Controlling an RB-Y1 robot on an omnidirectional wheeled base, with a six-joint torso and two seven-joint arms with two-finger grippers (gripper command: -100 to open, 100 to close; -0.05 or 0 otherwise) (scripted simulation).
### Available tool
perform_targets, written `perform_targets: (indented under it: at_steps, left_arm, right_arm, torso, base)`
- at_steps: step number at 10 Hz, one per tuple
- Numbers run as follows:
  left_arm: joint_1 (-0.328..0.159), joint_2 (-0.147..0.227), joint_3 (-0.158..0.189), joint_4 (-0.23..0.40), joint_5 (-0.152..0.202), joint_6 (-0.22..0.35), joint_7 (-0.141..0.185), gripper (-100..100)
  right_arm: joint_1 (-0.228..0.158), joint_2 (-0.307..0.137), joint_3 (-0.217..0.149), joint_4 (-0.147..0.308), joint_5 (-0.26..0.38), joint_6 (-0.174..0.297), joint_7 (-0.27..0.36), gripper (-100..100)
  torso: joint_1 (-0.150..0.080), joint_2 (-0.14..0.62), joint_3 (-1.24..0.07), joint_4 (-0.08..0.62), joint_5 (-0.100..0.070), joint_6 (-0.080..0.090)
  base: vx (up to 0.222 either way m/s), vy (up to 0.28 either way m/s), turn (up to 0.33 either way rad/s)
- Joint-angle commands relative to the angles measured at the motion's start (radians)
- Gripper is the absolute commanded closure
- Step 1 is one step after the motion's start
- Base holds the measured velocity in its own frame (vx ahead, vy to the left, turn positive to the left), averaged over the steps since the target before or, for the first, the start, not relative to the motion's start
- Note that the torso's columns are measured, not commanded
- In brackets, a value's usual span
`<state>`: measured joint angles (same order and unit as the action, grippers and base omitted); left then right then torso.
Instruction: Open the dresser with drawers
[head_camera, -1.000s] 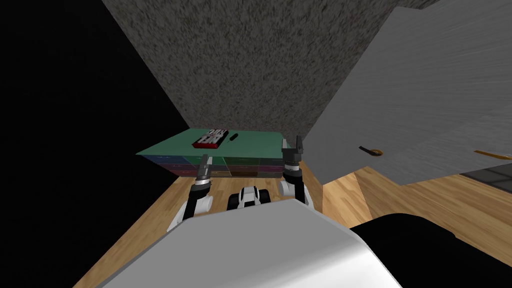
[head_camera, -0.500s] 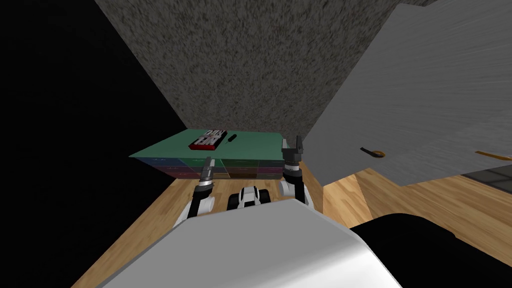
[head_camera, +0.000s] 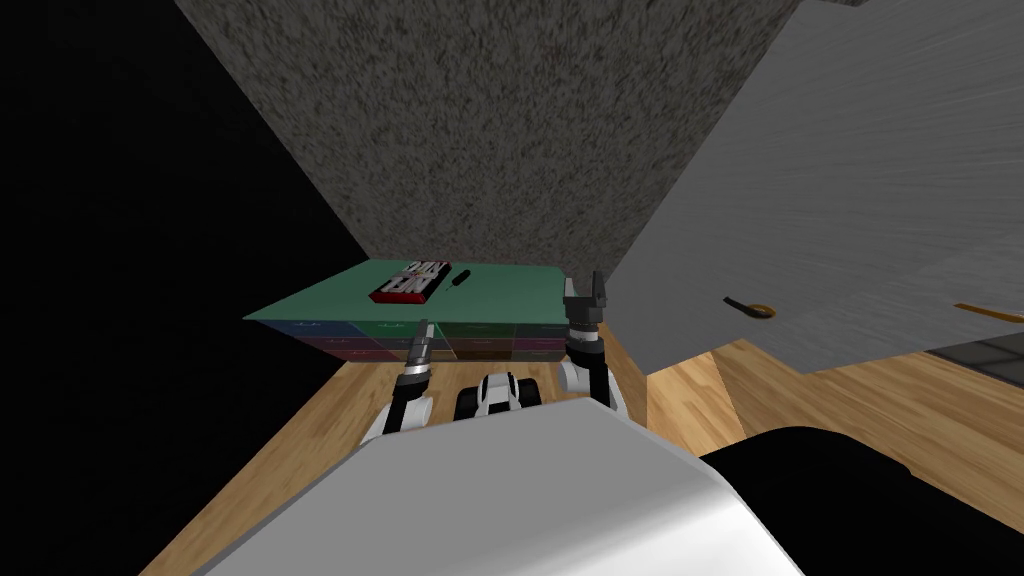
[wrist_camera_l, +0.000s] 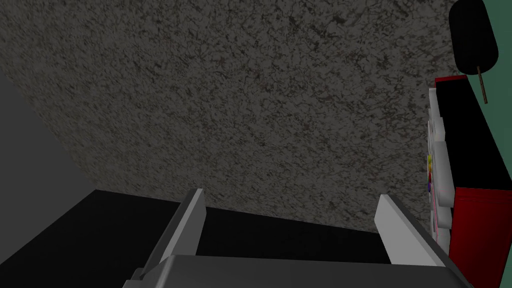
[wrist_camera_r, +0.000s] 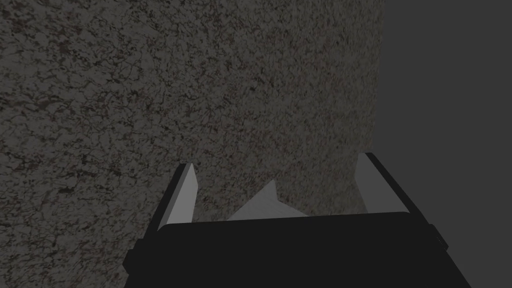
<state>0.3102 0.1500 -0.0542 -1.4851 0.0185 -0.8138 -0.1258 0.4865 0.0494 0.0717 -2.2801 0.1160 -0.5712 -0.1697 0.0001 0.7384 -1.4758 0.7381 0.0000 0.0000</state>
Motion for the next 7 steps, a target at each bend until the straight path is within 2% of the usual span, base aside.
perform_targets:
  at_steps: [1,3,6,7]
  left_arm:
    - [-0.015,-0.003,-0.005,0.076,-0.001,-0.031,0.001,-100]
    - [-0.030,-0.005,-0.008,0.133,-0.001,-0.051,0.001,-100]
    - [-0.059,-0.010,-0.016,0.257,-0.002,-0.091,0.002,-100]
    - [-0.059,-0.010,-0.016,0.274,-0.002,-0.091,0.002,-100]
  right_arm:
    - [0.000,0.000,0.000,0.000,0.000,0.000,0.000,0]
    - [0.000,0.000,0.000,0.000,0.000,0.000,0.000,0]
    - [0.000,0.000,0.000,0.000,0.000,0.000,0.000,0]
    - [0.000,0.000,0.000,0.000,0.000,0.000,0.000,0]
  torso:
    - [-0.001,-0.001,-0.001,0.000,0.000,0.000]
    - [0.000,-0.001,0.000,0.000,0.000,0.000]
    - [0.000,0.000,0.000,0.000,0.000,0.000]
    - [-0.002,-0.001,0.000,0.000,0.000,0.000]
  base:
    - [0.051,-0.036,-0.006]
    - [0.058,-0.035,-0.012]
    - [0.057,-0.036,-0.012]
    - [0.056,-0.038,-0.007]
